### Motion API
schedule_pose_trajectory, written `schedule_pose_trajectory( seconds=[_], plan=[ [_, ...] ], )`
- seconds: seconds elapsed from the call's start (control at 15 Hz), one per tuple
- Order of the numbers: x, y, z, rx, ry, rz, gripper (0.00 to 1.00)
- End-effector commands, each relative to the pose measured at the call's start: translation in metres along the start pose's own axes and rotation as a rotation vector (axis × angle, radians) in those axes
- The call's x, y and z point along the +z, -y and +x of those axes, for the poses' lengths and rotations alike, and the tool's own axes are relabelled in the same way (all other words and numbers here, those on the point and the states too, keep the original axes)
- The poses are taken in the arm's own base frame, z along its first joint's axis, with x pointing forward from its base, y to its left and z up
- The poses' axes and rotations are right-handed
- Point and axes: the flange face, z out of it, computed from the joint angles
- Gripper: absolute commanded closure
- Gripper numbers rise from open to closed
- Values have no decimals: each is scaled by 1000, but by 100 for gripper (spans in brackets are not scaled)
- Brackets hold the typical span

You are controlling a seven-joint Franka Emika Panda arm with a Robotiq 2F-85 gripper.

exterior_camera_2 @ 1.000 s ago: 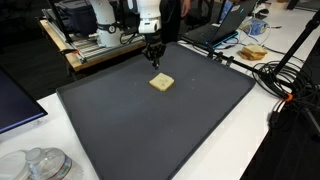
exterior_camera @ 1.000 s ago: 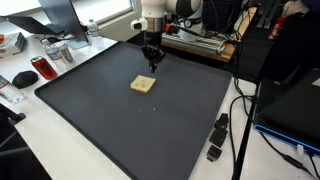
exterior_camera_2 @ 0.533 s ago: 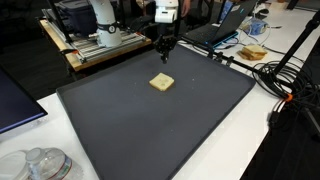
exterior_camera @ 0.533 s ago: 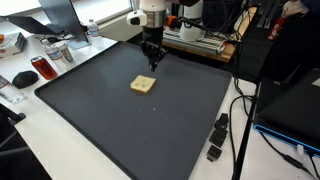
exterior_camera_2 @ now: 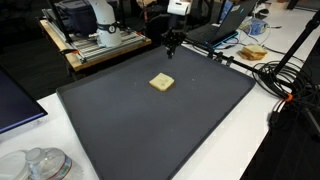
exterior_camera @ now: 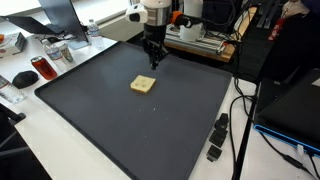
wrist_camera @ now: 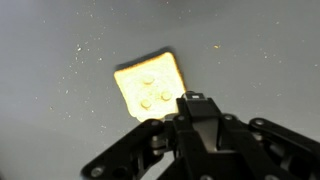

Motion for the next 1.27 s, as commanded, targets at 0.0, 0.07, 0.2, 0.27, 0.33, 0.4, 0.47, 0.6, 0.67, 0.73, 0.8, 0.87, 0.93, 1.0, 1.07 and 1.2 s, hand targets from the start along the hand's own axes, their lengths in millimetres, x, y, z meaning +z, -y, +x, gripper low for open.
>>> schedule_pose_trajectory(
  seconds=[0.0,0.07,0.2,0.27,0.33,0.4,0.47,0.6,0.67,0.73,0.8,0.87,0.93,1.0,1.07,1.2],
  plan=[
    [-10,-5,12,0,24,6,95],
    [-11,-10,14,-2,26,18,95],
    [-12,-20,21,-8,24,38,95],
    [-12,-27,24,-14,20,56,95],
    [-11,-34,26,-24,22,65,95],
    [-10,-41,29,-36,21,79,95],
    [-8,-49,31,-46,24,94,95],
    [-6,-61,33,-77,32,119,95],
    [-6,-65,34,-85,34,127,95],
    [-6,-70,35,-97,39,138,95],
    [-7,-73,34,-109,40,147,95],
    [-8,-75,33,-130,36,156,95],
    [-9,-76,32,-168,27,160,95],
    [-11,-77,31,-181,26,156,95],
    [-13,-78,28,-194,25,151,95],
    [-15,-79,25,-232,10,142,95]
  ],
)
